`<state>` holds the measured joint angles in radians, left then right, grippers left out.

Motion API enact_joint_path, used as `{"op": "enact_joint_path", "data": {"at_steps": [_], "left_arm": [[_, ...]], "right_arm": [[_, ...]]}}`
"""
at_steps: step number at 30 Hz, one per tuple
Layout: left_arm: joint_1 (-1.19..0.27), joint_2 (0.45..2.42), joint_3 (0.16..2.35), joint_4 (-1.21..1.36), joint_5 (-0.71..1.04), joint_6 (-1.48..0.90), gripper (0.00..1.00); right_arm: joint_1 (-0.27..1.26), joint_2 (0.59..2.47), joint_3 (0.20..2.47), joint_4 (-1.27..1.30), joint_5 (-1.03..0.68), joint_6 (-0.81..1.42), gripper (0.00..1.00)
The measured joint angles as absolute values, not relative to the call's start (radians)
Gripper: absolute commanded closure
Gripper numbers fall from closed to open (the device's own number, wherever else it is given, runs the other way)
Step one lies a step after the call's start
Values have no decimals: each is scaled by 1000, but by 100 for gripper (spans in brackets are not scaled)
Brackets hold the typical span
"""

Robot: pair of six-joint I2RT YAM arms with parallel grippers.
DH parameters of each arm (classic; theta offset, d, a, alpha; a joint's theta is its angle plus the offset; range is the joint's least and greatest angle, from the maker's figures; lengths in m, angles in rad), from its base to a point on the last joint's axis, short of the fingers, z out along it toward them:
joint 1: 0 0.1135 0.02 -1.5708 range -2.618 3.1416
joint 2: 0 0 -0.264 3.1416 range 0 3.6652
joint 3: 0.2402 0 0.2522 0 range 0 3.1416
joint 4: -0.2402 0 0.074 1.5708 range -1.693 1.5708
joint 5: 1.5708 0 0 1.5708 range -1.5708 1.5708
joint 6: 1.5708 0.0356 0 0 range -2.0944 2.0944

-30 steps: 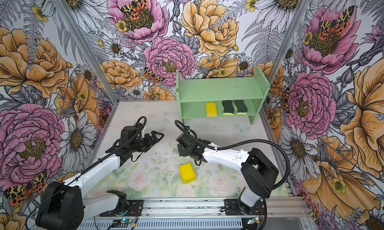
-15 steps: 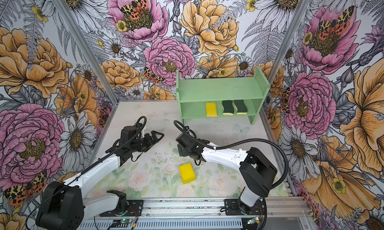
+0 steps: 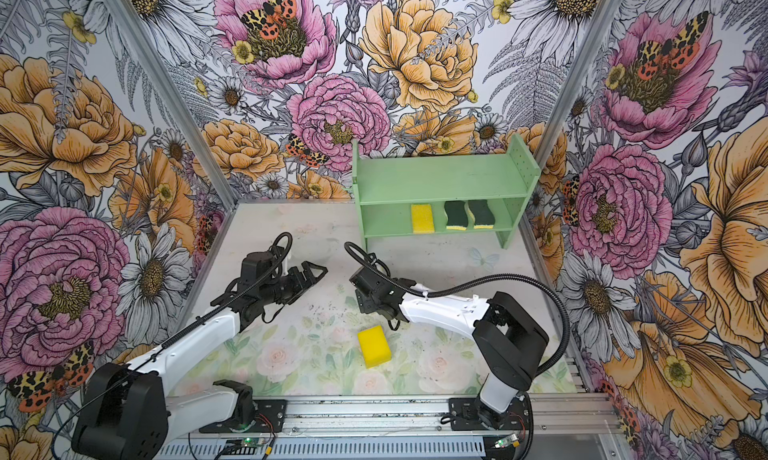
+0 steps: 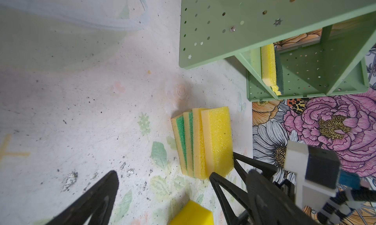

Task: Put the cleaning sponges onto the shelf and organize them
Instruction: 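Lower the right gripper and close it on the top yellow sponge, then lift the yellow sponge and carry it into the shelf's lower tier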

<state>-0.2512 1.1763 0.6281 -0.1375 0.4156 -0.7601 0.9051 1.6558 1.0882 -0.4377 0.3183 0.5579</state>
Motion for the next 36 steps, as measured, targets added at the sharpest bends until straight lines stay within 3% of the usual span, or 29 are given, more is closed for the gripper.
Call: {"op": "enact_joint_path", "data": {"at_steps": [13,26,36], "left_arm": [[-251,1176,626,-138,416,-760,1],[-251,1176,625,-137,416,-760,1],[-251,1176,625,-138,416,-760,1]], "right_arm": [[905,1665,1099,-448,316,556,26],[905,1665,1099,-457,314,549,20],[905,1676,1105,-458,314,525,35]]}}
